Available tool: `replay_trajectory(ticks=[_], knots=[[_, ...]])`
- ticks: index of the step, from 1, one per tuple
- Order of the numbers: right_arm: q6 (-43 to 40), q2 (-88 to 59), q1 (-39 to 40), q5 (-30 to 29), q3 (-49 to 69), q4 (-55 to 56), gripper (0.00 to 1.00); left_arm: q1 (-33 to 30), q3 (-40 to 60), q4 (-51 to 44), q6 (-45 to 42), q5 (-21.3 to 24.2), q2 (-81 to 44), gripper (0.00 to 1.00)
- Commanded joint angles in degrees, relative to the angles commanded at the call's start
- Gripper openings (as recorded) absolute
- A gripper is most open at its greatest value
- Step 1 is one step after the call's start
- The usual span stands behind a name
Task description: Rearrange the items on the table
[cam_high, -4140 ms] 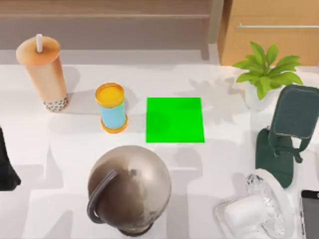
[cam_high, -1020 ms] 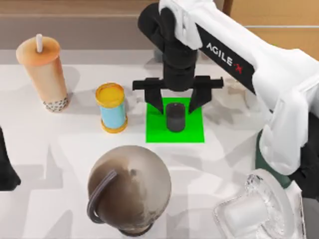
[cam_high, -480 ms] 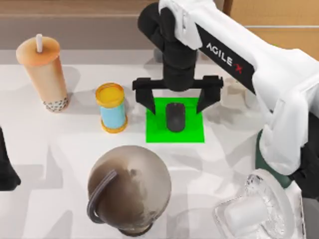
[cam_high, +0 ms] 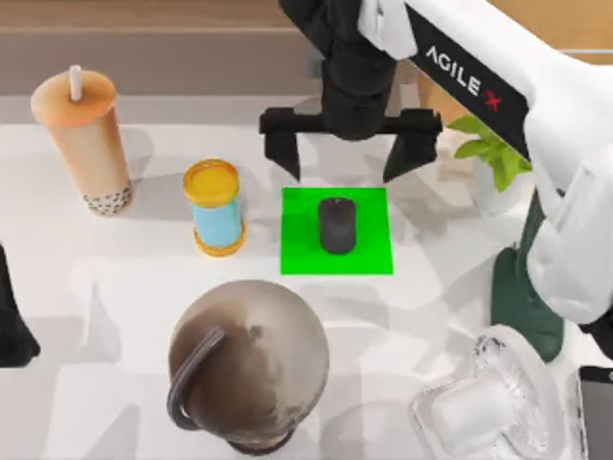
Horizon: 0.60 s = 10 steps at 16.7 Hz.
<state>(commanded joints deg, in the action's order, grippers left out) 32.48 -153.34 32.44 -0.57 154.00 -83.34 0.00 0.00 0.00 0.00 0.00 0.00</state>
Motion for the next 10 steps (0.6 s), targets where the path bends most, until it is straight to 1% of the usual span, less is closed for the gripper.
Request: replay_trajectory(ticks=[5, 10], knots=[[-3.0, 15.4, -3.3, -0.2, -9.6, 5.0, 1.0, 0.0, 0.0, 0.0, 0.0, 0.0, 0.0, 1.0], [-5.8, 32.9, -8.3, -0.6, -23.6, 9.5, 1.0, 0.0, 0.0, 0.0, 0.0, 0.0, 0.0, 1.0]])
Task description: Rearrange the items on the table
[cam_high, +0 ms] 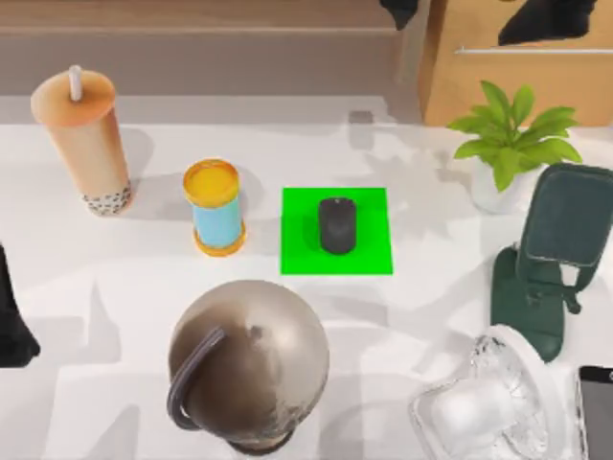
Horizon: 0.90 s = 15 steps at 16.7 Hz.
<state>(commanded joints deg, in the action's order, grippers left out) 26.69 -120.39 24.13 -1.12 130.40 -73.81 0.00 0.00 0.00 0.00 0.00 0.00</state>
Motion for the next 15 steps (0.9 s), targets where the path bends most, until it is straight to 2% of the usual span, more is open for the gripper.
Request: replay_trajectory(ticks=[4, 9, 12, 15], knots=[[-1.6, 15.1, -3.9, -0.3, -18.4, 3.5, 1.0, 0.0, 0.0, 0.0, 0.0, 0.0, 0.0, 1.0], [-3.0, 34.1, -7.4, -0.2, -50.2, 7.6, 1.0, 0.0, 0.0, 0.0, 0.0, 0.0, 0.0, 1.0], [-3.3, 41.8, -8.0, 0.3, -67.4, 10.1, 1.0, 0.0, 0.0, 0.0, 0.0, 0.0, 0.0, 1.0], [-3.0, 45.9, -8.3, 0.6, -79.6, 12.6, 1.0, 0.0, 0.0, 0.0, 0.0, 0.0, 0.0, 1.0]])
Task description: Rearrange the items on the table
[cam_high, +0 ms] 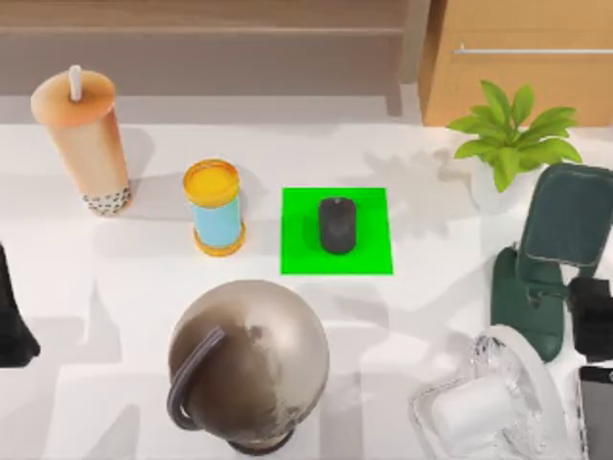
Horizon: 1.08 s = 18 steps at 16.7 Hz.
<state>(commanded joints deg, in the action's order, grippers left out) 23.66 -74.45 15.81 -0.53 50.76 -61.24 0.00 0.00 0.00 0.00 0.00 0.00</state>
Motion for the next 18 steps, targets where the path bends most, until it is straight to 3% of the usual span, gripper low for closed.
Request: replay_trajectory(ticks=[4, 12, 18], knots=[[0.6, 1.4, 0.5, 0.4, -8.0, 2.0, 1.0, 0.0, 0.0, 0.0, 0.0, 0.0, 0.0, 1.0], [0.5, 0.7, 0.4, 0.4, -9.4, 2.7, 1.0, 0.0, 0.0, 0.0, 0.0, 0.0, 0.0, 1.0], [0.3, 0.2, 0.1, 0.5, -21.6, 15.9, 1.0, 0.0, 0.0, 0.0, 0.0, 0.0, 0.0, 1.0]])
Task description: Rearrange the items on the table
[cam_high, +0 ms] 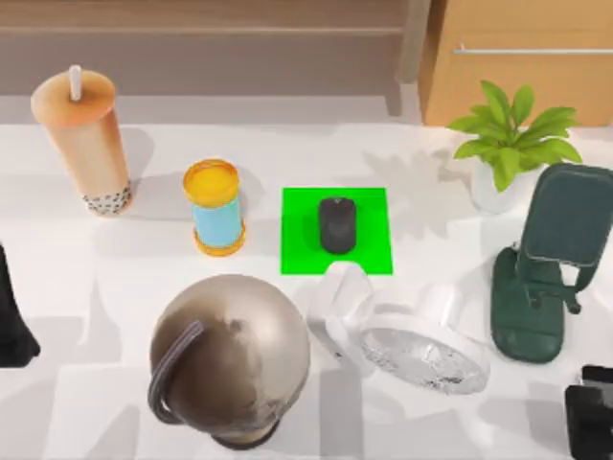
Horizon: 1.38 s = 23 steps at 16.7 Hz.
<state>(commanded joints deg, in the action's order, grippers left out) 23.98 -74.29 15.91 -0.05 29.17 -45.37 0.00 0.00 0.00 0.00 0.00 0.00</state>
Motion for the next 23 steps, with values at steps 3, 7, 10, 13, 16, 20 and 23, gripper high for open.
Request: replay_trajectory(ticks=[3, 7, 10, 13, 16, 20, 23], knots=[[0.6, -3.6, 0.6, 0.0, -1.6, 3.7, 1.0, 0.0, 0.0, 0.0, 0.0, 0.0, 0.0, 1.0], [0.7, -7.7, 0.8, 0.0, 1.7, 6.3, 1.0, 0.0, 0.0, 0.0, 0.0, 0.0, 0.0, 1.0], [0.6, -7.8, 0.7, 0.0, 1.8, 6.5, 1.0, 0.0, 0.0, 0.0, 0.0, 0.0, 0.0, 1.0], [0.6, -7.8, 0.7, 0.0, 1.8, 6.5, 0.85, 0.0, 0.0, 0.0, 0.0, 0.0, 0.0, 1.0], [0.6, -7.8, 0.7, 0.0, 1.8, 6.5, 0.62, 0.0, 0.0, 0.0, 0.0, 0.0, 0.0, 1.0], [0.6, -7.8, 0.7, 0.0, 1.8, 6.5, 0.32, 0.0, 0.0, 0.0, 0.0, 0.0, 0.0, 1.0], [0.6, -7.8, 0.7, 0.0, 1.8, 6.5, 0.1, 0.0, 0.0, 0.0, 0.0, 0.0, 0.0, 1.0]])
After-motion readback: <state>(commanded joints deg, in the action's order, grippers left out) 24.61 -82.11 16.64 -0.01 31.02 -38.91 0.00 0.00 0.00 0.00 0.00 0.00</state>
